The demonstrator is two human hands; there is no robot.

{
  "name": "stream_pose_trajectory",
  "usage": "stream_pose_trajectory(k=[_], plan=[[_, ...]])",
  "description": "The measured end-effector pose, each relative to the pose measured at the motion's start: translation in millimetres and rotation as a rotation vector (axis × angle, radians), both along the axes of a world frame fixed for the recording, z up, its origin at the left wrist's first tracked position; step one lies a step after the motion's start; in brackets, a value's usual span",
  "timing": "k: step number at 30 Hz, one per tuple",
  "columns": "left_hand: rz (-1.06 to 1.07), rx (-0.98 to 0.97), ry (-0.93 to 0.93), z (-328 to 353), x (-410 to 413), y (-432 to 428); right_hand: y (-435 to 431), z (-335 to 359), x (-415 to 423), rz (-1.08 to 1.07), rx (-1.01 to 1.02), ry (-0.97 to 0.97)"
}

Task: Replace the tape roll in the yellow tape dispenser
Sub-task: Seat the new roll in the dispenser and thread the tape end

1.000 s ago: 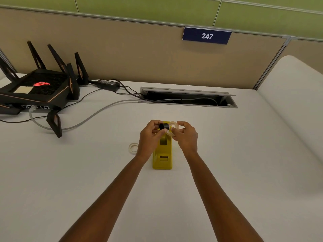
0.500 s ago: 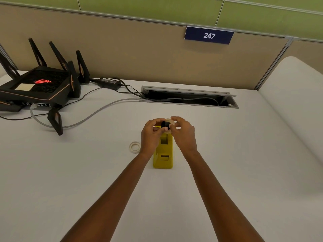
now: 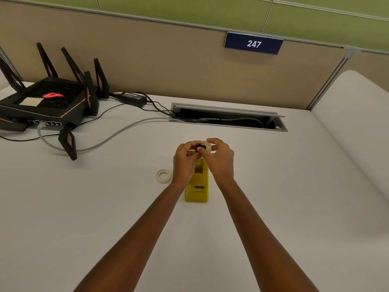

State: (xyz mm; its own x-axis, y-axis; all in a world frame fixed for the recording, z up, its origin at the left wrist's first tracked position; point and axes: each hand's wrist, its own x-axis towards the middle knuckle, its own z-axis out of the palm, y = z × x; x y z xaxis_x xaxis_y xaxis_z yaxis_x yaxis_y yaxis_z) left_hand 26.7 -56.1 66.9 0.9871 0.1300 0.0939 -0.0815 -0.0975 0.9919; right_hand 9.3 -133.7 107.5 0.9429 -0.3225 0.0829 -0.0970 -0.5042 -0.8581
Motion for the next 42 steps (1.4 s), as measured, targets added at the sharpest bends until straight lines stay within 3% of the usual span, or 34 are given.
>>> stream_pose_trajectory(k=[18,31,42], plan=[[0.052,0.135,0.035,-37.4,-16.5,12.8,5.9,-14.0,10.5,-0.025,-0.144,0.118],[0.056,0.024,0.056,-60.5,-23.9,12.5,11.2,-22.6,20.4,0.004,-0.274,0.106],[0.089,0.156,-0.034,-71.3,-29.4,14.5,11.5,-40.2,15.0,0.028,-0.333,0.052]])
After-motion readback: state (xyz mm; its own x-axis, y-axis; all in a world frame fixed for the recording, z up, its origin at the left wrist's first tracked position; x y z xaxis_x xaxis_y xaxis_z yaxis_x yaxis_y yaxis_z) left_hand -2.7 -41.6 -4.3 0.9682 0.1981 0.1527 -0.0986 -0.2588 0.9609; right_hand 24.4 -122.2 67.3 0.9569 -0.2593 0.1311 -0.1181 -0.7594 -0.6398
